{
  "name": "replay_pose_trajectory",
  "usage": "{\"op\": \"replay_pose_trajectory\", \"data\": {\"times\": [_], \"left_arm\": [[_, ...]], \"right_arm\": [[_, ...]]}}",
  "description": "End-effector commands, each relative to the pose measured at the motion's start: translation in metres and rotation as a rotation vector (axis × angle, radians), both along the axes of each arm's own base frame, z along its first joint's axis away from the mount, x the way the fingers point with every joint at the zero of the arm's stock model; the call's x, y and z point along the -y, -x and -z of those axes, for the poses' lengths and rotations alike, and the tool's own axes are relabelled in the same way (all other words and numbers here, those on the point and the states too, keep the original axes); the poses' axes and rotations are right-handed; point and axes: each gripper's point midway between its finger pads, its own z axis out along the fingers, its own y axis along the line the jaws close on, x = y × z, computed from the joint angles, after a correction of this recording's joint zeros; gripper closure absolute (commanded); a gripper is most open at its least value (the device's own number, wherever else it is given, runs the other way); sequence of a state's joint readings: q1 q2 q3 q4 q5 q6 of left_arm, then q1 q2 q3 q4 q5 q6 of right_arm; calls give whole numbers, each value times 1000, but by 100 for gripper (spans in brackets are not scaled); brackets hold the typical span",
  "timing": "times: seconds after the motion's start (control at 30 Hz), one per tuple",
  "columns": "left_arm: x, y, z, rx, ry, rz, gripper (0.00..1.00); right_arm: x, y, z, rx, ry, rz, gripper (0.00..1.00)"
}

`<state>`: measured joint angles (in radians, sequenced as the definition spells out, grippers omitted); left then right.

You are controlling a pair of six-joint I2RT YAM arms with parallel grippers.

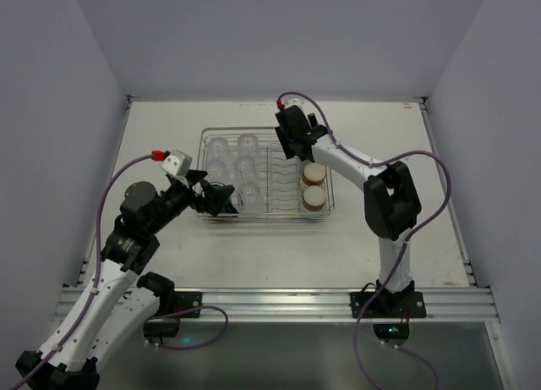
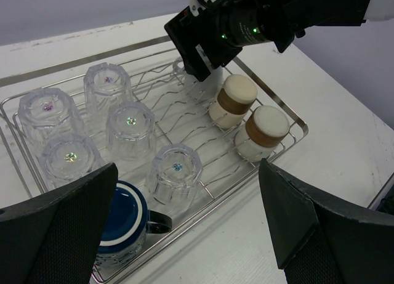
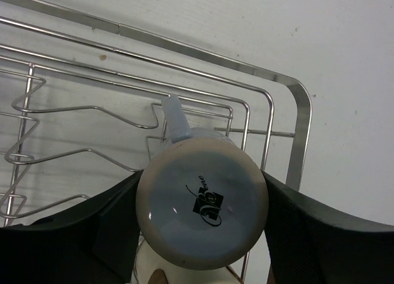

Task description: Unload the cups from the dish rack

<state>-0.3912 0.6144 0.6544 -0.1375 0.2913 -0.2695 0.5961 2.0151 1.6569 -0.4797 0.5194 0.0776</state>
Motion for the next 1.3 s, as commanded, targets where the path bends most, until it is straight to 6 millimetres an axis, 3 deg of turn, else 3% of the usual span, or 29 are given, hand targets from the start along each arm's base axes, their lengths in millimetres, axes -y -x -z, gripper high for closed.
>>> {"op": "replay_pose_trajectory", "data": {"times": [0.0, 0.07, 0.23, 0.4, 0.43, 0.5, 0.63, 0.87, 1.03, 1.27], "left_arm": [[1, 0, -7, 12, 10, 6, 0], [1, 0, -6, 11, 9, 6, 0], [1, -1, -6, 9, 7, 6, 0], [1, -1, -5, 8, 8, 4, 0], [1, -1, -5, 7, 7, 4, 0], [1, -1, -5, 7, 7, 4, 0], [1, -1, -5, 7, 7, 4, 0], [1, -2, -3, 1, 5, 4, 0], [1, -2, -3, 1, 3, 3, 0], [1, -3, -2, -4, 1, 1, 0]], "right_arm": [[-2, -15, -24, 99, -20, 21, 28], [-2, -17, -31, 124, -34, 31, 38], [-1, -20, -54, 216, -84, 45, 50], [2, -22, -70, 279, -119, 63, 56], [1, -23, -72, 297, -134, 65, 53], [0, -23, -71, 297, -163, 63, 36], [0, -27, -59, 274, -175, 70, 21], [0, -34, -40, 240, -203, 83, 18], [-1, -40, -35, 239, -204, 85, 25], [2, -35, -39, 257, -208, 93, 56]]}}
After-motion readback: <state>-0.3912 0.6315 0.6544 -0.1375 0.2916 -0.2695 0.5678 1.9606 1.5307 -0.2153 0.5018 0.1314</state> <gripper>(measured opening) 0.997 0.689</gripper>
